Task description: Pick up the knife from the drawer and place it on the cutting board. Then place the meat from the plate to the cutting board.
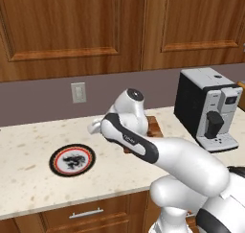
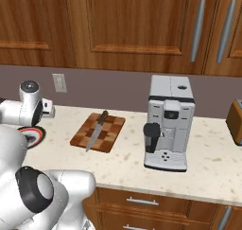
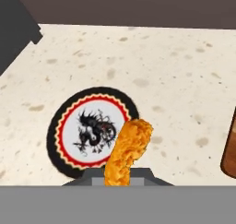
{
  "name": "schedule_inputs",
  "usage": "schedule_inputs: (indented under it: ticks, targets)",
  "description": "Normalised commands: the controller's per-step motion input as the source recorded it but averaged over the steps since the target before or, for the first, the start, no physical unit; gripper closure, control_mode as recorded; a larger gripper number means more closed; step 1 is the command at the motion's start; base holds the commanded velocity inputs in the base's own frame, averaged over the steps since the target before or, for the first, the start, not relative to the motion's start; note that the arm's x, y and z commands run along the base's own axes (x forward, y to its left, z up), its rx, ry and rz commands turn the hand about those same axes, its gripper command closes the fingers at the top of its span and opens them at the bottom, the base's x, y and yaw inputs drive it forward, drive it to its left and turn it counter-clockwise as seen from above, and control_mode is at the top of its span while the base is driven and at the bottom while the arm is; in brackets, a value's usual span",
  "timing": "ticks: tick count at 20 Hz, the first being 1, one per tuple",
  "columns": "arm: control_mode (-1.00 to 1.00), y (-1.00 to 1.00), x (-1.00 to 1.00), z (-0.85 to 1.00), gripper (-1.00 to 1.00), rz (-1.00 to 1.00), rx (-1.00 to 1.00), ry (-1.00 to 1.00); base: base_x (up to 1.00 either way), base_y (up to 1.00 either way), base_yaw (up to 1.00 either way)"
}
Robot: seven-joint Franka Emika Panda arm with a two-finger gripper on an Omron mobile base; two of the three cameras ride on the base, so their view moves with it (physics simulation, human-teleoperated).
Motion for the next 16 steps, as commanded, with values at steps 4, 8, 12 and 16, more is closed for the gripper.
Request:
schedule_inputs:
  ticks: [4,8,12,16]
  targets:
    - [-1.00,-0.52,-0.24,-0.24,1.00,0.00,0.00,0.02,0.00,0.00,0.00]
    - [-1.00,-0.57,-0.28,-0.39,1.00,0.00,0.00,0.04,0.00,0.00,0.00]
    - [-1.00,-0.55,-0.15,-0.22,1.00,-0.03,0.00,0.02,0.00,0.00,0.00]
    - [-1.00,-0.48,0.00,-0.05,1.00,-0.12,-0.01,0.04,0.00,0.00,0.00]
